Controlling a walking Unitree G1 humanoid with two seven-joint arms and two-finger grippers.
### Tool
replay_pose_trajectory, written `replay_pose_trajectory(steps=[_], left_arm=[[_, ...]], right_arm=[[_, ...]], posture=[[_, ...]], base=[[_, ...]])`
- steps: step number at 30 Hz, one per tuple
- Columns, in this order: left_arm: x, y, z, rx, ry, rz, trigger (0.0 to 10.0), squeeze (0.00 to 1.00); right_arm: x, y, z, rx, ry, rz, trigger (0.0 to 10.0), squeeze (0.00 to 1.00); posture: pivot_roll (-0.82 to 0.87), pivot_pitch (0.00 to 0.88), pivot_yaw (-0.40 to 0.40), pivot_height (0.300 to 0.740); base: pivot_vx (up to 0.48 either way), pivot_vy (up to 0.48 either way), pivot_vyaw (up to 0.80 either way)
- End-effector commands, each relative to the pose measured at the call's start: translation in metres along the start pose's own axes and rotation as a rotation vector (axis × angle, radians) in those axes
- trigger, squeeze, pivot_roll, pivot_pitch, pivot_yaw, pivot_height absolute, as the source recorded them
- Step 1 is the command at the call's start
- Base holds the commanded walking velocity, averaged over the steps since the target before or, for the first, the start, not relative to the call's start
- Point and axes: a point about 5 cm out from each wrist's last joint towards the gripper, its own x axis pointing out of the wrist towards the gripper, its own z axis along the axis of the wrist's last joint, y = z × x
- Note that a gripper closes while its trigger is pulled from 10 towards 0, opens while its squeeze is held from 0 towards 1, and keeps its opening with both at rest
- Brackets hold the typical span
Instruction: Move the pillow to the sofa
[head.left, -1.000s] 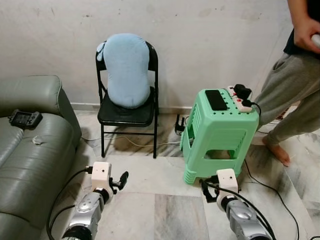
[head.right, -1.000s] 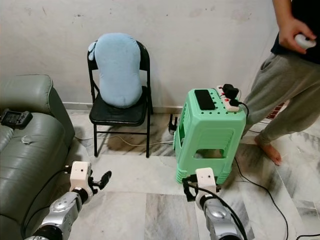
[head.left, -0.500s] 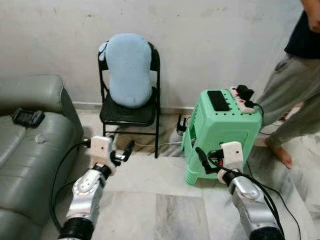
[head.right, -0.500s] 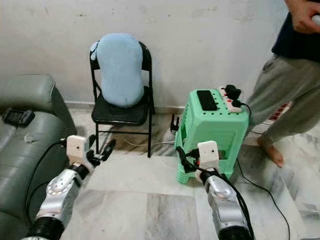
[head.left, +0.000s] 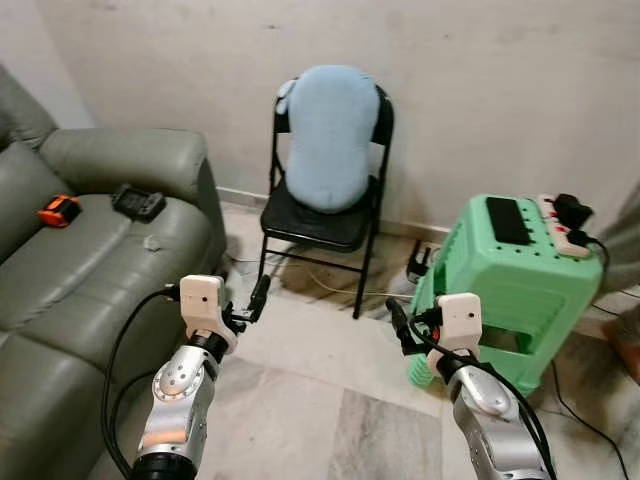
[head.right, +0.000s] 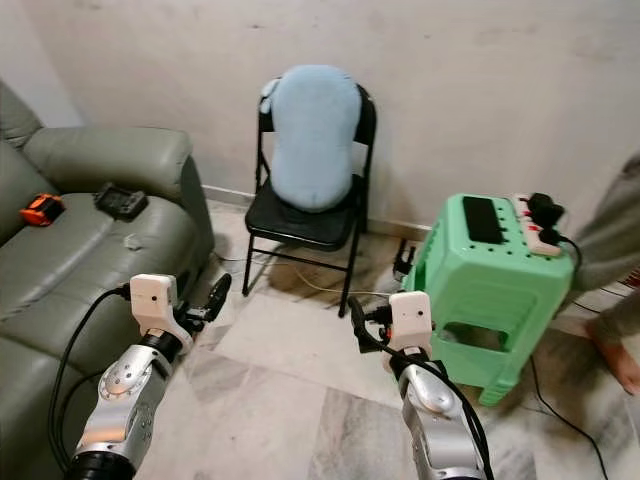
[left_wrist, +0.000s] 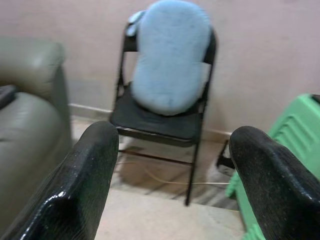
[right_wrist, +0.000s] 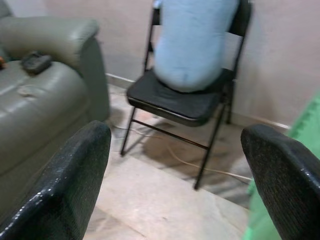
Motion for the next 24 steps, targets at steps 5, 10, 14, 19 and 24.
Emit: replay_pose_trajectory(steps=[5, 10, 14, 19, 24], left_arm=[[0.002, -0.003, 0.008, -0.018, -0.01, -0.008, 10.0, 0.0], [-0.001, -0.008, 0.011, 0.018, -0.027, -0.083, 10.0, 0.0], [-0.001, -0.007, 0.011, 0.102, -0.015, -0.086, 10.0, 0.0], [0.0, -0.003, 0.011, 0.097, 0.0, -0.05, 10.0, 0.0], [0.0, -0.001, 0.01, 0.11, 0.004, -0.008, 10.0, 0.0]], right_arm=[[0.004, -0.001, 0.013, -0.011, -0.024, -0.006, 10.0, 0.0], [0.006, 0.004, 0.016, -0.007, -0.029, 0.013, 10.0, 0.0], [0.006, 0.01, 0.019, -0.001, -0.04, 0.055, 10.0, 0.0], [0.008, 0.016, 0.022, -0.027, -0.053, 0.093, 10.0, 0.0], [0.008, 0.016, 0.023, -0.029, -0.053, 0.094, 10.0, 0.0]], posture=[[-0.17, 0.0, 0.032, 0.74], [-0.16, 0.0, 0.027, 0.74], [-0.16, 0.0, 0.029, 0.74], [-0.16, 0.0, 0.031, 0.74], [-0.16, 0.0, 0.031, 0.74]], base=[[0.0, 0.0, 0.8], [0.0, 0.0, 0.8], [0.0, 0.0, 0.8], [0.0, 0.0, 0.8], [0.0, 0.0, 0.8]])
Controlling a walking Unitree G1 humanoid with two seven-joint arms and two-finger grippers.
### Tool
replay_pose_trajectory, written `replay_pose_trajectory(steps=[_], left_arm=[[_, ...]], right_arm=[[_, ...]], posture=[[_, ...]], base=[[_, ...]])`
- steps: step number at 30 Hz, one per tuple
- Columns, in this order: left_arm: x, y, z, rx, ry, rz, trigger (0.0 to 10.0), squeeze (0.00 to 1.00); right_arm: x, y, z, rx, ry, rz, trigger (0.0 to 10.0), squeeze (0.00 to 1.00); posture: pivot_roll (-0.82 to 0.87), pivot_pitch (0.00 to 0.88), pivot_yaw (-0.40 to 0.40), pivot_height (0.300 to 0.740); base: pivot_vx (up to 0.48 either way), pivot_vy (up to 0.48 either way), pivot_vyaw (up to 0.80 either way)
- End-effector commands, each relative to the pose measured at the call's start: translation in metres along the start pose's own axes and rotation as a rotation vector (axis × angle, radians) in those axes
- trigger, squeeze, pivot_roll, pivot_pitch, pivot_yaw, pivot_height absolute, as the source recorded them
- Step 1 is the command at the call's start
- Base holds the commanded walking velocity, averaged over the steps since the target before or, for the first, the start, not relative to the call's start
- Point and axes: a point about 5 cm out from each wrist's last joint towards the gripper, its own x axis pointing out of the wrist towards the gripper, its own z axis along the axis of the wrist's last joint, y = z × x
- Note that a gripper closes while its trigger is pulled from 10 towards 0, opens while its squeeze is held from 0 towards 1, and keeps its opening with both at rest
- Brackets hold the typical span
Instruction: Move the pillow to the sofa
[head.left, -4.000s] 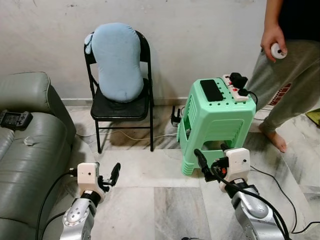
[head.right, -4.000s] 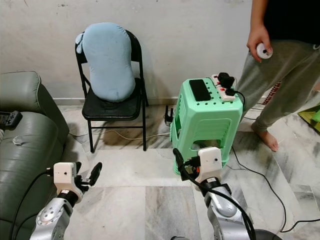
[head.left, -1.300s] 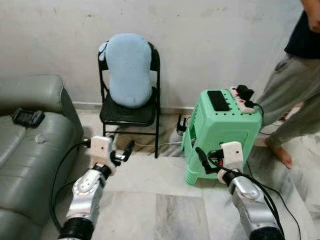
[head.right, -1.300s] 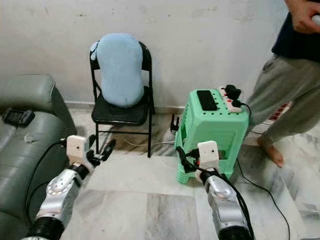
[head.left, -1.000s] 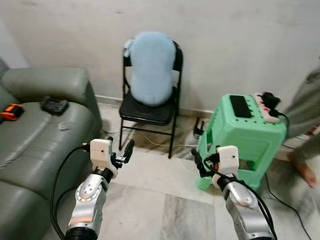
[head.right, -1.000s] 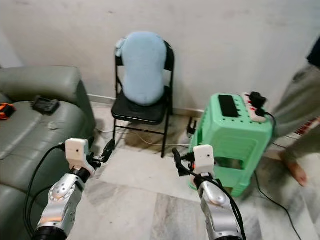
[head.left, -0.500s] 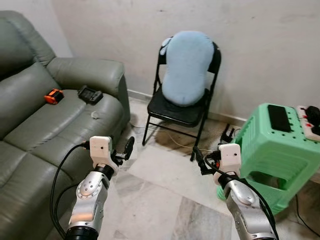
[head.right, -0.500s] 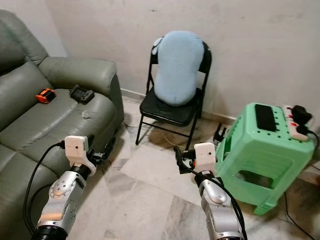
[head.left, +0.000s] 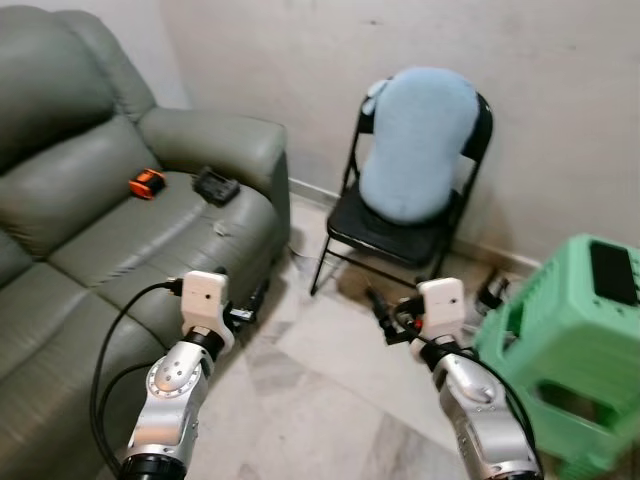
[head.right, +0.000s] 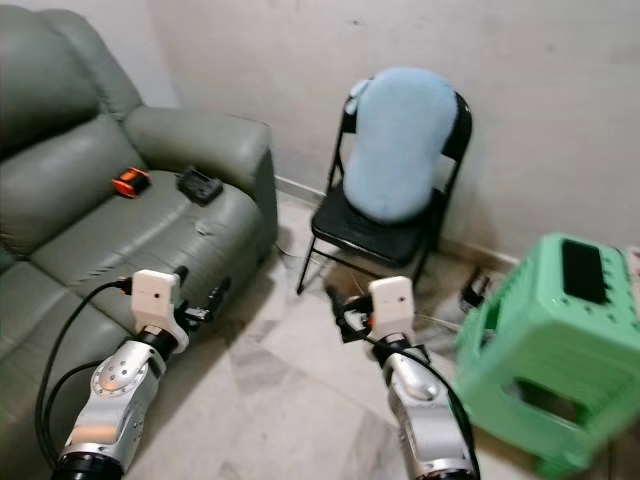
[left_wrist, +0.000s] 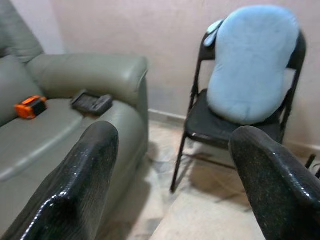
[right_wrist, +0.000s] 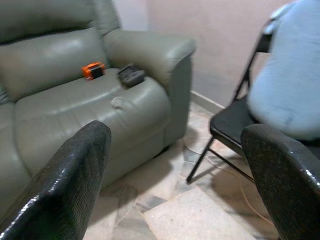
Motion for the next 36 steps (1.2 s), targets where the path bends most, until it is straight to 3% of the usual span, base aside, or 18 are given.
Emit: replay_pose_trajectory(steps=[1, 8, 11, 27, 36], left_arm=[[-0.002, 0.005, -0.002, 0.022, 0.014, 0.032, 10.0, 0.0], [0.0, 0.006, -0.002, -0.025, 0.004, 0.05, 10.0, 0.0], [0.0, 0.004, -0.007, -0.085, 0.064, 0.051, 10.0, 0.0], [-0.007, 0.018, -0.01, 0.002, 0.077, 0.159, 10.0, 0.0], [-0.008, 0.019, -0.013, 0.001, 0.09, 0.164, 10.0, 0.0]], right_arm=[[0.0, 0.001, 0.004, 0.0, -0.013, 0.003, 10.0, 0.0], [0.002, 0.005, 0.004, -0.002, -0.012, 0.015, 10.0, 0.0], [0.003, 0.007, 0.004, -0.004, -0.012, 0.025, 10.0, 0.0], [0.004, 0.009, 0.007, 0.002, -0.02, 0.035, 10.0, 0.0], [0.005, 0.013, 0.007, 0.005, -0.022, 0.05, 10.0, 0.0]], posture=[[-0.16, 0.0, 0.031, 0.74], [-0.15, 0.0, 0.03, 0.74], [-0.15, 0.0, 0.028, 0.74], [-0.14, 0.0, 0.024, 0.74], [-0.14, 0.0, 0.025, 0.74]], base=[[0.0, 0.0, 0.8], [0.0, 0.0, 0.8], [0.0, 0.0, 0.8], [0.0, 0.0, 0.8], [0.0, 0.0, 0.8]])
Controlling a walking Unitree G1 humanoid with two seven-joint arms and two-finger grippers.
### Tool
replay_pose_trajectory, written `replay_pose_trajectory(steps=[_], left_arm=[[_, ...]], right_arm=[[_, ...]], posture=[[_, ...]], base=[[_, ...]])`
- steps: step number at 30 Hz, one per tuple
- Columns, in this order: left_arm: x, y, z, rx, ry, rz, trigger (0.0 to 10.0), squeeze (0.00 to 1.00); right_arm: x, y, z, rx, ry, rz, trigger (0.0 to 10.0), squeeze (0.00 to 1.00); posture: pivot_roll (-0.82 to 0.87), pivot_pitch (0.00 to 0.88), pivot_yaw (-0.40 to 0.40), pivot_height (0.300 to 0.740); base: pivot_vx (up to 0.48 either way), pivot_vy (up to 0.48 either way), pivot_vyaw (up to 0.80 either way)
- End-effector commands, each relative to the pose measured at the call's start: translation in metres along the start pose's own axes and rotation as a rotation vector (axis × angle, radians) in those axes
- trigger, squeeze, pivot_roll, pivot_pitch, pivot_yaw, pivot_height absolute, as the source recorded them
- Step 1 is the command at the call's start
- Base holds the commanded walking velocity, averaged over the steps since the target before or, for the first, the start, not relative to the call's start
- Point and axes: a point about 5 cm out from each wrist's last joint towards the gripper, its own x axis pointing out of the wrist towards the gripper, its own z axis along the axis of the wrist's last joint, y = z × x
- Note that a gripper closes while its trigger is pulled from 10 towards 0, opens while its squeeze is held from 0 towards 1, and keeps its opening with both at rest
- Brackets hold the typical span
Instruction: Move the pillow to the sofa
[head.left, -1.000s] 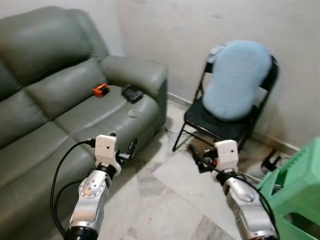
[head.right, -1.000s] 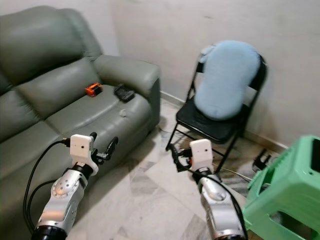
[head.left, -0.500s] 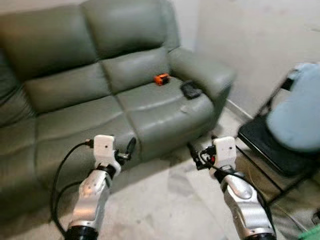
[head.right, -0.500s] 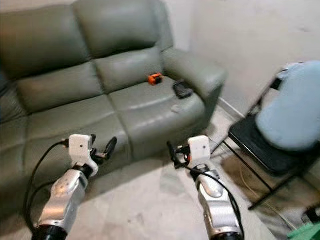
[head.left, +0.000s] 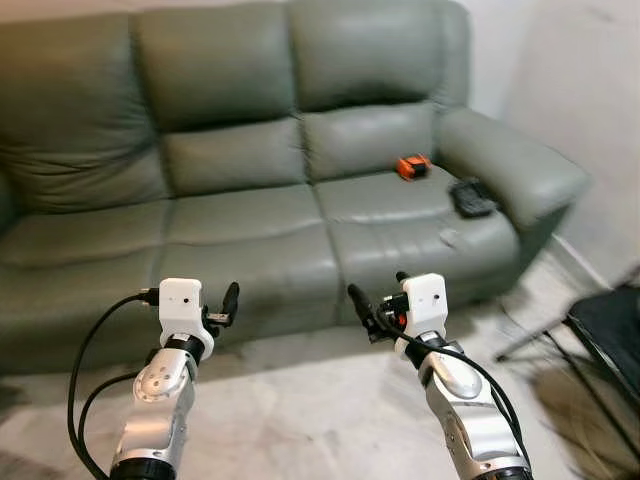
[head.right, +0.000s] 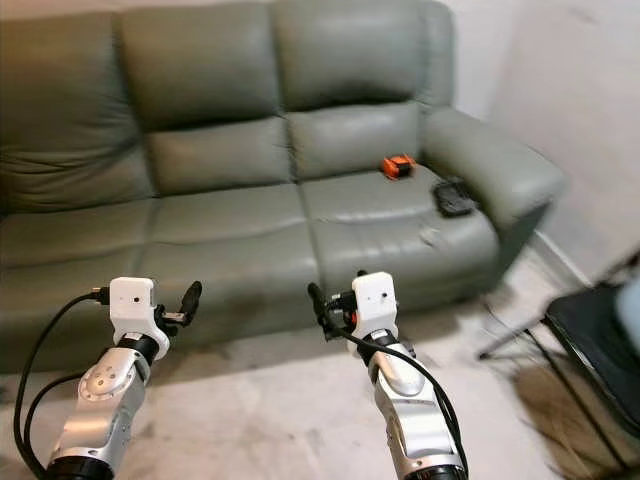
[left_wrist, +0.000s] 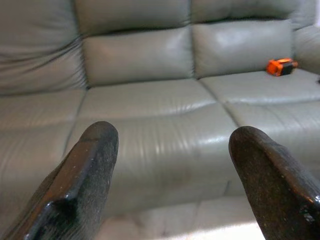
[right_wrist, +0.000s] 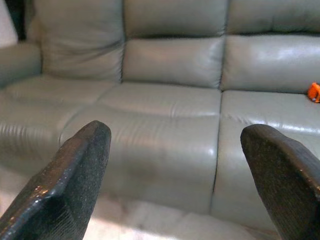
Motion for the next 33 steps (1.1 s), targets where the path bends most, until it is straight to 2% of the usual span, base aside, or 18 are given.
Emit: replay_pose_trajectory(steps=[1, 33], left_arm=[[0.0004, 0.0022, 0.0019, 0.023, -0.001, 0.006, 10.0, 0.0], [-0.0032, 0.0074, 0.0013, 0.062, -0.012, 0.081, 10.0, 0.0]], right_arm=[[0.0022, 0.0007, 0.004, 0.001, -0.012, -0.003, 10.0, 0.0], [0.0044, 0.0051, 0.0067, -0.006, -0.017, 0.027, 10.0, 0.0]], posture=[[-0.14, 0.0, 0.025, 0.74], [-0.13, 0.0, 0.01, 0.74]], base=[[0.0, 0.0, 0.8], [0.0, 0.0, 0.8]])
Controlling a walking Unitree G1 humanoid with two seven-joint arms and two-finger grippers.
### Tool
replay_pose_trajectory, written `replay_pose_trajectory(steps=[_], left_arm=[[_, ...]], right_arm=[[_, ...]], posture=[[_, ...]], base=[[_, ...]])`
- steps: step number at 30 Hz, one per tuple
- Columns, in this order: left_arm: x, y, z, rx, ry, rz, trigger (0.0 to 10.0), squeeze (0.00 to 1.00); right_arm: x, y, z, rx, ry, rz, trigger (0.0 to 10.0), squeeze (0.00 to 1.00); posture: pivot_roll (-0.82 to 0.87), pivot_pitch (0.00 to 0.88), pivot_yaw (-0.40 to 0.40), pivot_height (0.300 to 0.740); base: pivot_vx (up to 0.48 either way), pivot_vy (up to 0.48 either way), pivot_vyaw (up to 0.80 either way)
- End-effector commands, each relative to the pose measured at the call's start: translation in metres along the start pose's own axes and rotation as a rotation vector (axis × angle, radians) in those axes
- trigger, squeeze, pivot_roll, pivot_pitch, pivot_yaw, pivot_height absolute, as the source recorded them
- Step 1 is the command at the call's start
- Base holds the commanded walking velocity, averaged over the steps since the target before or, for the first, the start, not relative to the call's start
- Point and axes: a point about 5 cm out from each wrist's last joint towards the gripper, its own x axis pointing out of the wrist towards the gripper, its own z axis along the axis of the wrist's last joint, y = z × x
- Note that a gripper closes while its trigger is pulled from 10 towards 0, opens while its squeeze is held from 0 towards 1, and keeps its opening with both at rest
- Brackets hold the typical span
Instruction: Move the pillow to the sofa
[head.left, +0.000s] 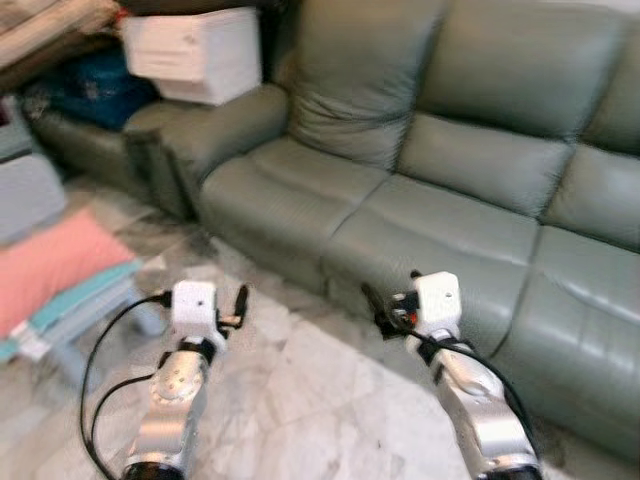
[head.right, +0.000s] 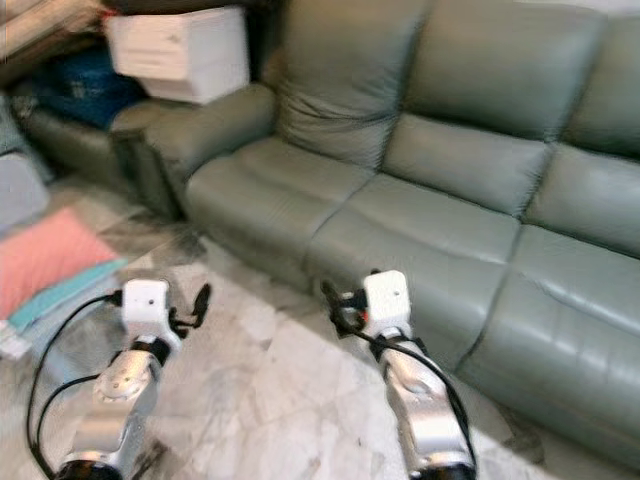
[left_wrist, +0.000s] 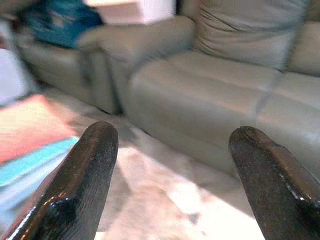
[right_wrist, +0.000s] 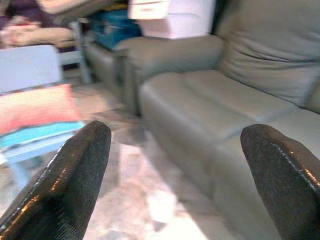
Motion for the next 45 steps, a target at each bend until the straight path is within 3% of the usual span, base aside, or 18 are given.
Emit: replay_pose_trajectory(steps=[1, 23, 39, 45], left_arm=[[0.001, -0.005, 0.002, 0.007, -0.009, -0.002, 10.0, 0.0], [0.003, 0.009, 0.002, 0.058, 0.001, 0.082, 10.0, 0.0], [0.0, 0.013, 0.001, 0.044, 0.002, 0.093, 10.0, 0.0], [-0.001, 0.016, 0.002, 0.01, 0.004, 0.094, 10.0, 0.0]], right_arm=[[-0.003, -0.007, -0.001, -0.009, 0.011, -0.016, 10.0, 0.0], [-0.003, -0.006, 0.0, -0.006, 0.007, -0.016, 10.0, 0.0], [-0.001, -0.003, 0.001, 0.001, -0.001, -0.004, 10.0, 0.0], [-0.002, -0.002, 0.002, 0.03, -0.02, -0.001, 10.0, 0.0]], posture=[[-0.13, 0.0, 0.011, 0.74], [-0.13, 0.0, 0.018, 0.74], [-0.11, 0.0, 0.014, 0.74], [-0.12, 0.0, 0.015, 0.74]], base=[[0.0, 0.0, 0.8], [0.0, 0.0, 0.8], [0.0, 0.0, 0.8], [0.0, 0.0, 0.16]])
